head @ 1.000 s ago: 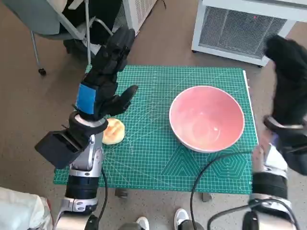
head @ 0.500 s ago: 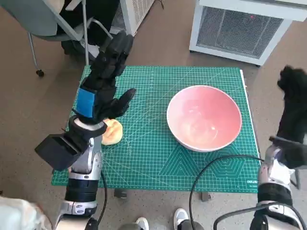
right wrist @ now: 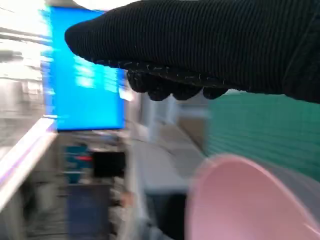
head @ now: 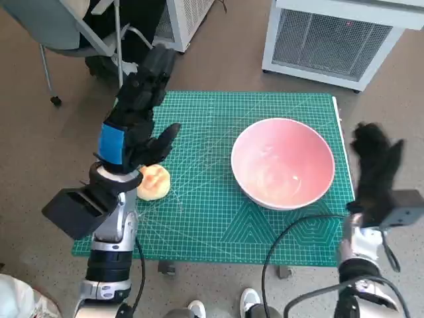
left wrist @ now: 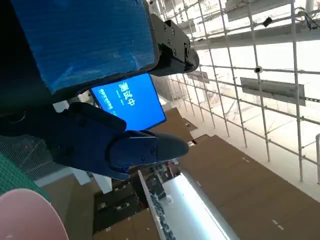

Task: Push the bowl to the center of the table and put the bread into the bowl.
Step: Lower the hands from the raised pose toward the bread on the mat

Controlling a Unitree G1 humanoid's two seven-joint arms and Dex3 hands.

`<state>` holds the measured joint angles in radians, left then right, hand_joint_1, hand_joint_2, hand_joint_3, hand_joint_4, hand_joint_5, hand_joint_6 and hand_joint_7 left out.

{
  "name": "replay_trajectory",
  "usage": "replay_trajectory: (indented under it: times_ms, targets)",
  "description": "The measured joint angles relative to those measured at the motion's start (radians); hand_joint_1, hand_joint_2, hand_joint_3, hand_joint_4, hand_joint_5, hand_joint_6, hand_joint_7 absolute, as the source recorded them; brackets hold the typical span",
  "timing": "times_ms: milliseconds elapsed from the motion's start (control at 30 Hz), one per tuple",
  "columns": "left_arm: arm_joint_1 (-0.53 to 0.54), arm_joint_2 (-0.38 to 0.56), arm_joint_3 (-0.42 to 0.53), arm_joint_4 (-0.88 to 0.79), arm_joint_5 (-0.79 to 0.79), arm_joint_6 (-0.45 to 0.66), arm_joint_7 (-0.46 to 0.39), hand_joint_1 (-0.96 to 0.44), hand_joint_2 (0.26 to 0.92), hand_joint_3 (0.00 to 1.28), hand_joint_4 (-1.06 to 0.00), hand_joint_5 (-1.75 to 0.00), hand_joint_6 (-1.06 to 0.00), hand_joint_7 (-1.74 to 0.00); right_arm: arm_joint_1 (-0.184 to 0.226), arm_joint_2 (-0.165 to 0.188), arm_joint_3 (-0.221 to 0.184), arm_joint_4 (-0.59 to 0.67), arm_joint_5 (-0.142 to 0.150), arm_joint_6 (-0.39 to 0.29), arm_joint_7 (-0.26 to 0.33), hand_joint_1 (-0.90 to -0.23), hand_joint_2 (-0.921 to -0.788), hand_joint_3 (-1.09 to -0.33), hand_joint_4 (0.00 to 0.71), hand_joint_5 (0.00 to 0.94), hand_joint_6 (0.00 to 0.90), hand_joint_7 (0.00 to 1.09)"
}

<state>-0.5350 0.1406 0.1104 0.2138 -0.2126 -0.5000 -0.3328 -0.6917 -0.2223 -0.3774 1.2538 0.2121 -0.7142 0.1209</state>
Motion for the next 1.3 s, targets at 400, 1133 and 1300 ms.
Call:
replay_trajectory:
  times_ms: [400, 1133, 1300]
  targets:
    - [0.017, 0.013, 0.006, -0.032, 0.003, 0.017, 0.016, -0.6, 0.921, 0.36, -0.24, 0.0, -0.38, -0.03, -0.075, 0.075, -0.014, 0.043, -0.001, 0.121, 0.008, -0.55, -0.921, -0.804, 0.226, 0.0, 0.058, 0.53]
    - [0.106, 0.056, 0.037, -0.13, 0.0, 0.052, 0.019, -0.61, 0.921, 0.35, -0.23, 0.0, -0.38, -0.03, -0.186, 0.162, -0.022, 0.059, -0.003, 0.215, 0.017, -0.513, -0.921, -0.824, 0.205, 0.003, 0.141, 0.38]
    - [0.115, 0.062, 0.046, -0.137, 0.0, 0.052, 0.019, -0.62, 0.921, 0.35, -0.23, 0.0, -0.38, -0.03, -0.216, 0.182, -0.025, 0.064, -0.007, 0.232, 0.01, -0.522, -0.921, -0.815, 0.189, 0.001, 0.166, 0.39]
